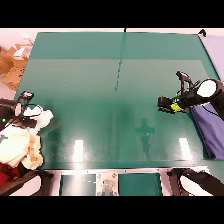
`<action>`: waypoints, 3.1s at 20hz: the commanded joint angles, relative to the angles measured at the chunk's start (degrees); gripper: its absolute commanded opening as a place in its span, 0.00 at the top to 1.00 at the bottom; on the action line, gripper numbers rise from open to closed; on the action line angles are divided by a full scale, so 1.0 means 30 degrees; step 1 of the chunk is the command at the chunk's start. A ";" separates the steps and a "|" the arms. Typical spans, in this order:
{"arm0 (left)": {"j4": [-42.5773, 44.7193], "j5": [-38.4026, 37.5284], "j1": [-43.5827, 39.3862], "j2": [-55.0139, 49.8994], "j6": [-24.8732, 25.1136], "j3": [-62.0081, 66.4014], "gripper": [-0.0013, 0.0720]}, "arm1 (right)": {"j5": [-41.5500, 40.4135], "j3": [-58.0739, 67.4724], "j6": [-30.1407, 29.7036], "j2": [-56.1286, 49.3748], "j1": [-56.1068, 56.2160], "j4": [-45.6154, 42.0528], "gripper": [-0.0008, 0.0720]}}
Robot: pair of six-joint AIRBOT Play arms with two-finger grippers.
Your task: Fold the shirts.
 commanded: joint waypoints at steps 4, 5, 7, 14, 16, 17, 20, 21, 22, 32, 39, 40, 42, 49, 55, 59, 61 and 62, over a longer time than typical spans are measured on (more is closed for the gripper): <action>-0.4255 -0.4364 -0.1705 0.0364 0.2310 0.4779 0.96 | 0.0000 -0.0007 0.0007 0.0015 0.0022 0.0007 0.97; -0.5107 -0.4823 -0.2973 0.0568 0.2135 0.6302 0.96 | 0.0000 -0.0007 0.0007 0.0015 0.0022 0.0000 0.97; -0.6448 -0.5187 -0.5931 0.0758 0.1035 0.9151 0.96 | 0.0007 -0.0007 0.0007 0.0015 0.0022 0.0015 0.97; -0.8604 -0.0845 -1.5890 -0.0291 -0.3424 1.1817 0.96 | 0.0015 0.0743 -0.0874 0.0015 -0.1013 -0.0015 0.97; -1.0681 0.1282 -1.7143 -0.1698 -0.3424 1.1817 0.90 | 0.0022 0.1224 -0.0925 0.0015 -0.1530 -0.0007 0.97; -1.1832 0.2004 -1.7413 -0.2390 -0.3424 1.1817 0.35 | 0.0044 0.1392 -0.0925 0.0022 -0.1705 -0.0007 0.95; -1.2874 0.0175 -1.6713 -0.2710 -0.3395 1.2050 0.05 | 0.0342 0.1603 -0.1632 0.0022 -0.2273 -0.0058 0.42; -1.2597 -0.1355 -1.6036 -0.2565 -0.3271 1.2327 0.05 | 0.0357 0.1596 -0.2149 0.0015 -0.2419 -0.0066 0.42; -1.2203 -0.2878 -1.5161 -0.2280 -0.3271 1.2437 0.05 | 0.0357 0.1596 -0.2310 0.0015 -0.2565 -0.0044 0.42; -1.8287 0.2091 -0.7169 -0.5297 0.1319 0.8786 0.05 | 0.0233 0.1151 -0.3184 -0.4248 -0.2616 0.2943 0.52; -3.1474 0.6397 -0.7213 -1.0550 0.9981 0.8925 0.12 | 0.0270 0.0874 -0.7278 -0.6885 -0.1661 0.6098 0.30; -3.2647 0.6470 -0.7213 -1.0914 1.1307 0.8925 0.22 | 0.0117 0.0874 -0.7315 -0.7227 -0.1457 0.6084 0.30; -3.3842 0.6943 -0.7257 -1.1380 1.2488 0.8925 0.26 | -0.0525 0.0874 -0.7446 -0.7788 -0.1049 0.6105 0.31; -3.4490 0.9092 -0.7788 -1.2356 1.2743 0.8925 0.82 | -0.1224 0.0874 -0.7439 -0.8247 -0.0583 0.6156 0.60; -3.3995 0.8167 -0.7213 -1.1672 1.2721 0.8925 0.96 | -0.0160 0.1515 -0.7439 -0.8160 -0.1217 0.6069 0.97; -3.1620 0.5756 -0.5668 -0.8225 1.2502 0.8918 0.96 | 0.2084 0.4342 -0.7431 -0.7235 -0.3024 0.6178 0.97; -3.0942 0.5340 -0.4998 -0.5588 1.2422 0.8925 0.96 | 0.2987 0.6433 -0.7431 -0.6149 -0.3723 0.6171 0.97; -3.0913 0.5289 -0.4626 -0.4044 1.2444 0.8925 0.96 | 0.3038 0.7599 -0.7431 -0.5464 -0.4022 0.6164 0.97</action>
